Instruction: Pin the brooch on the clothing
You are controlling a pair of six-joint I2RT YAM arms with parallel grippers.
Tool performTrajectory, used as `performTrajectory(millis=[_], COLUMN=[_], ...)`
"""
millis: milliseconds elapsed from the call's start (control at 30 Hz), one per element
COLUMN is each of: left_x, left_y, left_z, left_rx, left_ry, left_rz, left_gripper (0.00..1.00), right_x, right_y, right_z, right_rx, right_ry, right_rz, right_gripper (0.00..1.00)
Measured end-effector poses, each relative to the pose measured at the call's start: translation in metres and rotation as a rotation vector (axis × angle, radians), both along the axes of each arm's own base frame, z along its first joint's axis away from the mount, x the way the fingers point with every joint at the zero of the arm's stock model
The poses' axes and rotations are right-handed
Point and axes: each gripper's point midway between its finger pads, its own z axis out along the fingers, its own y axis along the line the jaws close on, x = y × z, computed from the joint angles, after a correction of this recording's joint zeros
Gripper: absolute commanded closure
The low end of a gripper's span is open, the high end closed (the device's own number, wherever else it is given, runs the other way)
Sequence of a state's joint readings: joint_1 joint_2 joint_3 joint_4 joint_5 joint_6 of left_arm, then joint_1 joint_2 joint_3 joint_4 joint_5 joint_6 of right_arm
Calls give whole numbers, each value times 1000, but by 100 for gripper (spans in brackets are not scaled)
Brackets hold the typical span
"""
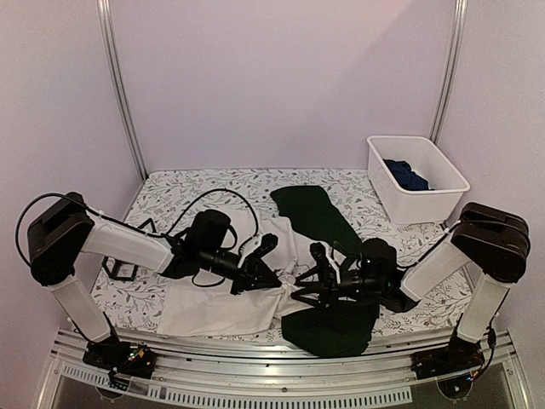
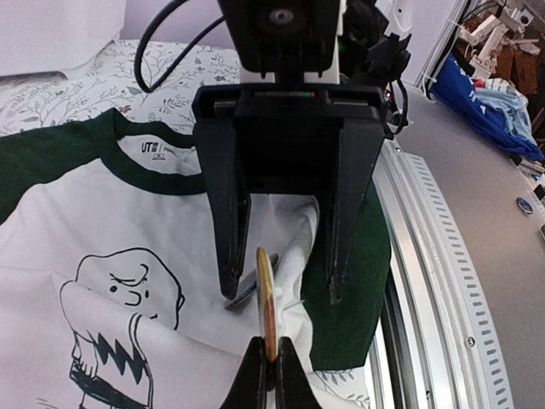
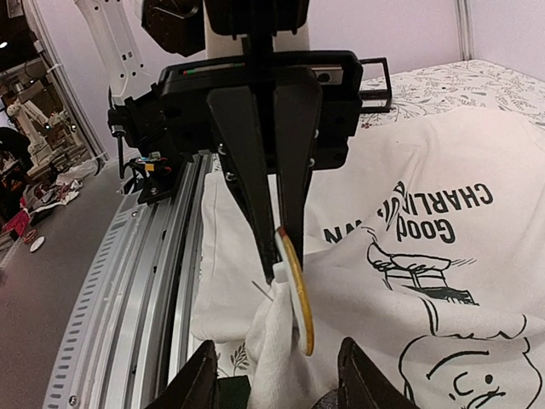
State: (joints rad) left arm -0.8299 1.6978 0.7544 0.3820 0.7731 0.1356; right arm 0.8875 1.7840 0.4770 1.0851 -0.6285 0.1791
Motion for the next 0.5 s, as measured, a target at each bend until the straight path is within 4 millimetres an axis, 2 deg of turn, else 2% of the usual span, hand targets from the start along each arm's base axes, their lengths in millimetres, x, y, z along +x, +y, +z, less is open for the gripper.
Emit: performTrajectory(millis=[167, 367, 500], left_x=[0, 0, 1], left_y=[0, 0, 0], left_z=[1, 1, 2], left_rx=[-13, -20, -26], left_ry=[-2, -2, -5], left_rz=[8, 12, 15], left_gripper=[100, 100, 100], right_x=[5, 14, 17], right_y=[3, 11, 16], right_z=[-10, 4, 6], right_rx=[4, 51, 67], right_ry=[2, -26, -33], right_rz=[-20, -32, -32], right_gripper=[59, 59, 68])
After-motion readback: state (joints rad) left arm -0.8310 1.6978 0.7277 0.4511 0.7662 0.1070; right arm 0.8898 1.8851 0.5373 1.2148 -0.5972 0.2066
